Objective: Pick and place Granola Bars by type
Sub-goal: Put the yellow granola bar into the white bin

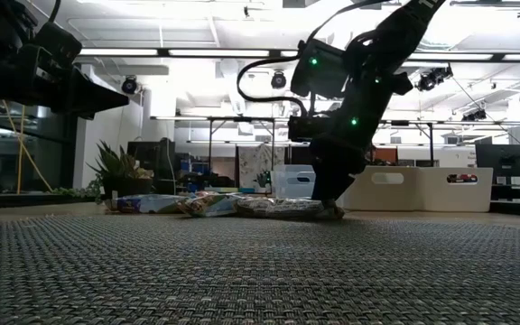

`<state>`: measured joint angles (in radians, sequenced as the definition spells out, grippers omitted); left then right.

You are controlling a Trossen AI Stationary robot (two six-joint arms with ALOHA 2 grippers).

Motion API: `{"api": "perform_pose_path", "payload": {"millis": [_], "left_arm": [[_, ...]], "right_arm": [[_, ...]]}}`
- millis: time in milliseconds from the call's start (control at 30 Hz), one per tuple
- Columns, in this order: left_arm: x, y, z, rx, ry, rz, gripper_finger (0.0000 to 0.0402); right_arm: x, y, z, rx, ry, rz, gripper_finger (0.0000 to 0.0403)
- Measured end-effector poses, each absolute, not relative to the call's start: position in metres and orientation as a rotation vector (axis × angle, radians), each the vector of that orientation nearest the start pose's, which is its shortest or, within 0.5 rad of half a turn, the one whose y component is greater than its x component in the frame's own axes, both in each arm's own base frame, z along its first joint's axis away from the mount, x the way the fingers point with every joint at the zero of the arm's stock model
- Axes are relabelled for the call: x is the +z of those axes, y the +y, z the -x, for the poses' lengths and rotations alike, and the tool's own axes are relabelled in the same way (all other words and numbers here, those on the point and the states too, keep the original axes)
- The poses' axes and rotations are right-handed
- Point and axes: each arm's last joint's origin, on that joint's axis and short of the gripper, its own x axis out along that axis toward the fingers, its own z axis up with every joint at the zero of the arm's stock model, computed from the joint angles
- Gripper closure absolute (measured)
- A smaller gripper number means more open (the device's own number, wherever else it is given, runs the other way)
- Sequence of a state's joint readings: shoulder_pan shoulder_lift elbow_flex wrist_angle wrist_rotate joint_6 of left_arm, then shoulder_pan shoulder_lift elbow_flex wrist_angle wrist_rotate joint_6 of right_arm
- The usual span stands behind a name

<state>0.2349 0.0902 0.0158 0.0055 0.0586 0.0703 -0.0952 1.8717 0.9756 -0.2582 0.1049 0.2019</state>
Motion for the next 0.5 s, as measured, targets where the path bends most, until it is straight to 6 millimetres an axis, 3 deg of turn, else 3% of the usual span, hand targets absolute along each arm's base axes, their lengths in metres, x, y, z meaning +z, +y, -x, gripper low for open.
{"api": "perform_pose_path", "payload": {"millis": [500], "left_arm": [[0.1623,0.0222,-0.0999,0.174,0.074,-0.060,0.0400]], "right_arm": [[0.1126,-0.0271,-0.3346,-0.281,1.151,-0.151,0.0273]]}}
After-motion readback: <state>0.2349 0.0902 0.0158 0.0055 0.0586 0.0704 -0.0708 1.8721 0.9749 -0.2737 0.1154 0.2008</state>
